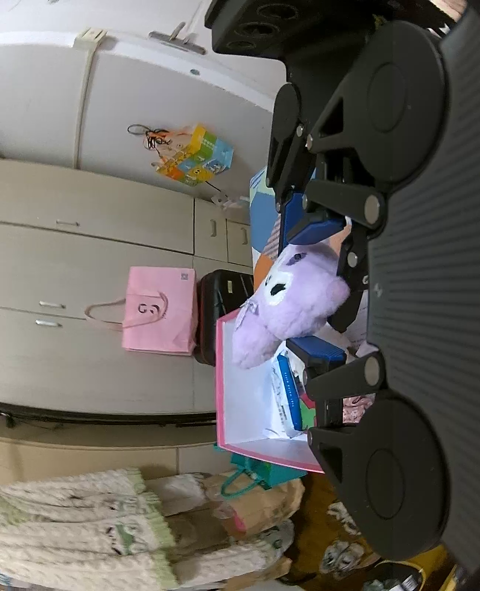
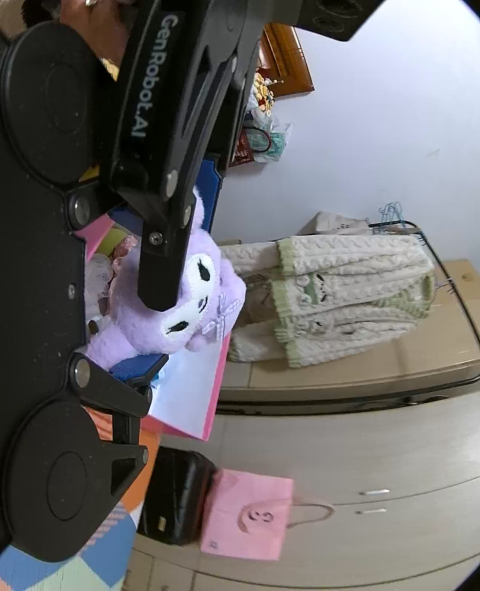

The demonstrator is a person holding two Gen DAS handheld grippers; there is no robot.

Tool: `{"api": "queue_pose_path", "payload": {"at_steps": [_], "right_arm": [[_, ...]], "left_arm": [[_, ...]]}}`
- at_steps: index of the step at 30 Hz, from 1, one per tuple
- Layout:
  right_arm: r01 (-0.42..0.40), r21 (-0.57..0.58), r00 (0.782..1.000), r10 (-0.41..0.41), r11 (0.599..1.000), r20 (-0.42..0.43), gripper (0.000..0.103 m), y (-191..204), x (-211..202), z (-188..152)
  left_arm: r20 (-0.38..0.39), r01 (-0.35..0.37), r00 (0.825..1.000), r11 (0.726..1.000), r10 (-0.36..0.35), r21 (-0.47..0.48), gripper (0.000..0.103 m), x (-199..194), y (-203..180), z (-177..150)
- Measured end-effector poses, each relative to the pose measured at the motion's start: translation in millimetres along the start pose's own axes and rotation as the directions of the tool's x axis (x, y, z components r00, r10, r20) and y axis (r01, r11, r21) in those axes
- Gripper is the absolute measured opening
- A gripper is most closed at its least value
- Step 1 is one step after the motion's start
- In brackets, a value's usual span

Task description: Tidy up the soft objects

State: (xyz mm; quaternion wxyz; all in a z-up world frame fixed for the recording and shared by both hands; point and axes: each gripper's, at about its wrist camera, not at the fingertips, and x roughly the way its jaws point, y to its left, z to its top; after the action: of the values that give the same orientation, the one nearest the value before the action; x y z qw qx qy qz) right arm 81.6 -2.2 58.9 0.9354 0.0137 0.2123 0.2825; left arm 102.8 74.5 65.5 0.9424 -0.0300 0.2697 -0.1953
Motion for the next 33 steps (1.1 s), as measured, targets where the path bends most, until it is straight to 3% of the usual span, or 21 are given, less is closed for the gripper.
{"api": "queue_pose_path", "payload": {"at_steps": [11, 15, 23, 26, 33], "right_arm": [[-0.069, 0.085, 0.991, 0.078, 0.994, -0.111, 0.072, -23, 55, -10], [-0.031, -0.008, 0.993, 0.030, 0.999, -0.115, 0.072, -18, 62, -17], [-0.003, -0.045, 0.991, -0.003, 0.999, -0.134, 0.072, -26, 80, -17], [0.020, -0.074, 0.990, -0.030, 0.997, -0.136, 0.074, -27, 79, -18], [0.003, -0.062, 0.997, -0.008, 0.998, -0.082, 0.079, -35, 43, -22]], "left_arm": [[-0.106, 0.010, 0.994, 0.991, -0.025, -0.133, 0.053, 56, 40, -10], [-0.116, 0.021, 0.993, 0.991, -0.037, -0.135, 0.053, 65, 42, -16], [-0.119, -0.004, 0.993, 0.991, -0.011, -0.130, 0.053, 82, 46, -15], [-0.108, -0.028, 0.994, 0.993, 0.015, -0.118, 0.054, 80, 44, -18], [-0.063, -0.042, 0.997, 0.993, 0.035, -0.112, 0.059, 50, 42, -21]]}}
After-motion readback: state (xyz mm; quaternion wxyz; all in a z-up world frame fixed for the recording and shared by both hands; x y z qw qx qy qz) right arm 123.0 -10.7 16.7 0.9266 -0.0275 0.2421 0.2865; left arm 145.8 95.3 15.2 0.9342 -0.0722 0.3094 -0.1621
